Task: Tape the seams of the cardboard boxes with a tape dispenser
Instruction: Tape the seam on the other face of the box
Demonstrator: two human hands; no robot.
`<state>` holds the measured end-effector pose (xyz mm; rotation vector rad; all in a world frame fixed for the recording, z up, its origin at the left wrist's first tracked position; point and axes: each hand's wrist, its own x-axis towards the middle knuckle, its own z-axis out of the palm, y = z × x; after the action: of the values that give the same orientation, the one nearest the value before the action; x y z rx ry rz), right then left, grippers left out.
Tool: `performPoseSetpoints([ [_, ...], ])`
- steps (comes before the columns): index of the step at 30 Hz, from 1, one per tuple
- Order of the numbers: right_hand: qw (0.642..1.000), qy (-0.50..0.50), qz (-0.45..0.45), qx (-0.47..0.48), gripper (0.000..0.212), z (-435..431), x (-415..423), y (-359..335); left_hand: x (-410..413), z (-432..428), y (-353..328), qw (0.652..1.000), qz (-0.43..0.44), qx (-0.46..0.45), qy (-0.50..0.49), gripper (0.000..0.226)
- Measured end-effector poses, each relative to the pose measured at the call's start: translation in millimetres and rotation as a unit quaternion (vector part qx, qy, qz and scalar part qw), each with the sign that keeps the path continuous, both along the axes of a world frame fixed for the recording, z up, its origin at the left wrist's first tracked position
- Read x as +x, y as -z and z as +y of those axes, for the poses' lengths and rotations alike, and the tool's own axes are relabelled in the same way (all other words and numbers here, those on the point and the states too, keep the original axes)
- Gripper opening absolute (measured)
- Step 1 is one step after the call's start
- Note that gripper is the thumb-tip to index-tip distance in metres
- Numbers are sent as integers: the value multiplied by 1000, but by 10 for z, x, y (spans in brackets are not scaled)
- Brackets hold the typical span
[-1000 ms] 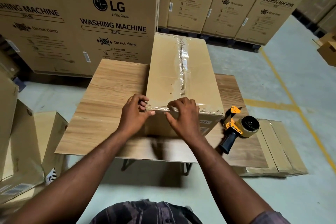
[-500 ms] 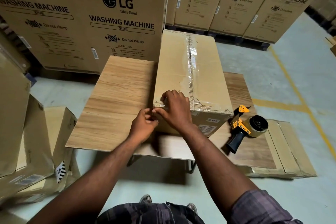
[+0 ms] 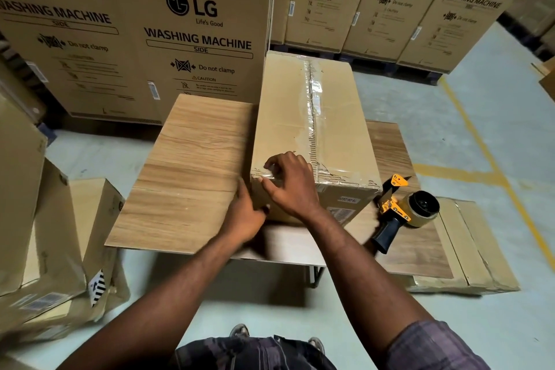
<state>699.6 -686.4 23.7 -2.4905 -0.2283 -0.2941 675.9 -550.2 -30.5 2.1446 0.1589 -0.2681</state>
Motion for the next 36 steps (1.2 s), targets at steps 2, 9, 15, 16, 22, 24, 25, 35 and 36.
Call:
performPoseSetpoints([
  [2, 1000, 5, 0, 8, 31, -14, -13, 3, -47, -26, -99, 994, -106, -14, -15, 98],
  [9, 999, 17, 0, 29, 33, -42, -206, 122, 11, 193, -49, 998, 31, -42, 40, 91],
  [15, 999, -3, -26, 34, 42, 2, -329, -30, -47, -51, -475, 929, -285, 165, 167, 79],
  [16, 1000, 2, -12, 10, 48, -31, -341, -7, -33, -124, -486, 922, -270, 198, 195, 80],
  [22, 978, 17, 44, -203, 71, -380, -458, 216, 28, -136, -335, 872, -280, 323, 240, 83],
  [24, 975, 46, 50, -210, 72, -637, -485, 219, 65, -70, -354, 866, -287, 327, 248, 86],
  [25, 973, 63, 48, -215, 71, -802, -514, 218, 68, -47, -373, 863, -288, 330, 251, 85],
  [35, 950, 250, 85, -169, 72, -1320, -601, 107, 48, -174, -477, 897, -265, 284, 212, 72],
  [36, 953, 238, 73, -174, 71, -1244, -595, 107, 45, -197, -470, 894, -267, 288, 217, 74],
])
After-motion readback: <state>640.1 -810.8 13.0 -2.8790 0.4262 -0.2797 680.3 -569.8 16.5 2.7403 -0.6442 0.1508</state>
